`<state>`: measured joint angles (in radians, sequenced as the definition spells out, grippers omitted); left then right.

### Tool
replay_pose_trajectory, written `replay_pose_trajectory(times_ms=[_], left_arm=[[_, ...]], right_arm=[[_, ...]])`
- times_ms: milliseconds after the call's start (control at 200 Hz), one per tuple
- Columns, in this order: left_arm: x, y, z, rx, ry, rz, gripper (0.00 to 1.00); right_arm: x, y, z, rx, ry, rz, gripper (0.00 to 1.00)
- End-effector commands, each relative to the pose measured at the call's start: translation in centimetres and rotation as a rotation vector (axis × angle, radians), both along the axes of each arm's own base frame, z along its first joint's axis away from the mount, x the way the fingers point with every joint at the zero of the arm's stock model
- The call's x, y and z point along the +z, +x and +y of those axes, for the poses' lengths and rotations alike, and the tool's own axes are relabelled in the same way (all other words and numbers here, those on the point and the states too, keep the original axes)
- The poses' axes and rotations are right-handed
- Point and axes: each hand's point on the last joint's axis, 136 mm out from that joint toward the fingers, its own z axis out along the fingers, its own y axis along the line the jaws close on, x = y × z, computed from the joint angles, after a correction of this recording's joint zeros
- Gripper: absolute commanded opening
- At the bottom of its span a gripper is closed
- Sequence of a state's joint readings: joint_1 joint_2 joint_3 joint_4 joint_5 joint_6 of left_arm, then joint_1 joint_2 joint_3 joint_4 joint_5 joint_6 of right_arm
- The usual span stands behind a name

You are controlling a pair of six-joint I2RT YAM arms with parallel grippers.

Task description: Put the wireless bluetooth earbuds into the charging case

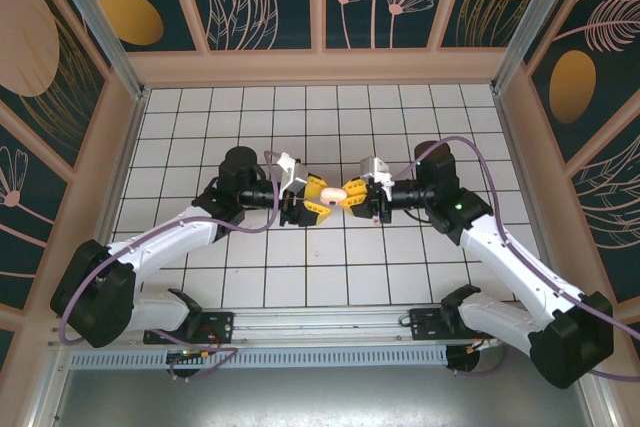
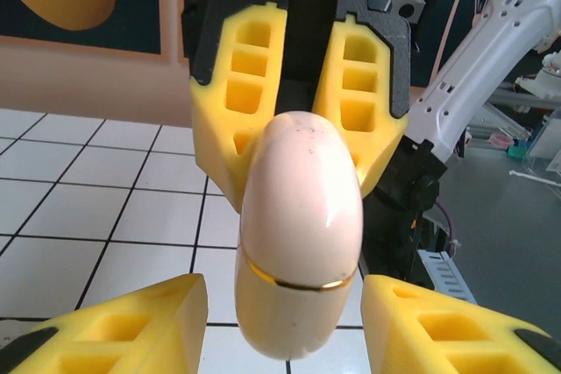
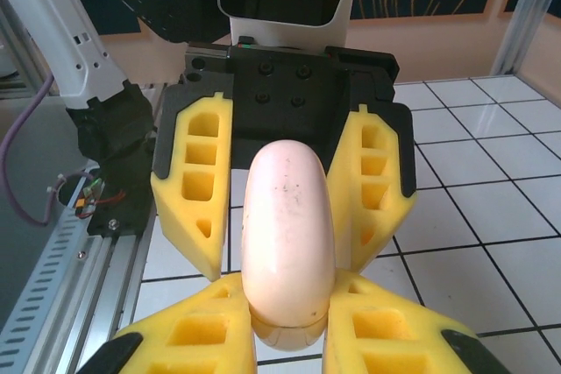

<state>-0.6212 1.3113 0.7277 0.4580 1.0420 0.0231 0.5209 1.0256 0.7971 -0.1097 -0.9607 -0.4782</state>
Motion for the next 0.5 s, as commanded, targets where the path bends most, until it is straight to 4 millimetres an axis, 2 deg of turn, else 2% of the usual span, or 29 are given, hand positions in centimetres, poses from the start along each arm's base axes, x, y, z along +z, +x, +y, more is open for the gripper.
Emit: replay_pose_trajectory(times_ms=[0, 250, 370, 495], left_arm=[[1.15, -0.79, 0.07, -0.042, -0.012, -0.044, 0.48], [1.36, -0.78, 0.08, -0.035, -0.015, -0.055, 0.42], [1.65, -0.65, 0.05, -0.027, -0.023, -0.067, 0.36], [1.9, -0.4, -0.01, -0.016, -0.033, -0.067, 0.37]], right_arm=[[0.82, -0.57, 0.06, 0.072, 0.005, -0.033, 0.19], [0.96, -0.26, 0.42, 0.085, 0.019, -0.031, 0.2], [0.83, -0.28, 0.43, 0.085, 0.022, -0.015, 0.2], [0.56, -0.27, 0.41, 0.078, 0.02, 0.001, 0.2]])
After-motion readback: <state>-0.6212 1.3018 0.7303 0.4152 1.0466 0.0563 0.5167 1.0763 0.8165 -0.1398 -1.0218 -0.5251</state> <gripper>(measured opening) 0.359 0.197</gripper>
